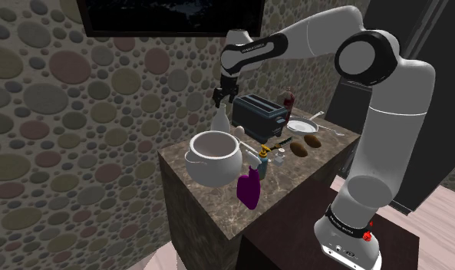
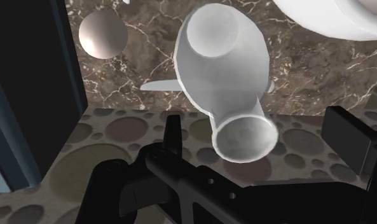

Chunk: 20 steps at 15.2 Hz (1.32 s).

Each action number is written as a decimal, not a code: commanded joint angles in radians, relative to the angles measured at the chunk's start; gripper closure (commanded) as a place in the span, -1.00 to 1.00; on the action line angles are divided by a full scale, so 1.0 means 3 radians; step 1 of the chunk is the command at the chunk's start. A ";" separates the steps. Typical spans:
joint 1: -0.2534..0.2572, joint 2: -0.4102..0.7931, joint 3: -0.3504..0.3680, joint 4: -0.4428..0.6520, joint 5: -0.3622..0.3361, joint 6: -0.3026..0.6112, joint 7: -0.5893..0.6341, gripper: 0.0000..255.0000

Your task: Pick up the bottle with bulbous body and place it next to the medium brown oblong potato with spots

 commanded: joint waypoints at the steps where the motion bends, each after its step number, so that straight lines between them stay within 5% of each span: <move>1: -0.0004 0.0073 -0.0001 0.0007 0.0006 0.0070 -0.0005 -1.00; 14: -0.0007 0.0192 0.0001 -0.0080 0.0015 0.0275 -0.0010 -1.00; 15: -0.0007 0.0192 0.0001 -0.0080 0.0015 0.0275 -0.0010 1.00; 20: -0.0007 0.0192 0.0001 -0.0080 0.0015 0.0275 -0.0010 1.00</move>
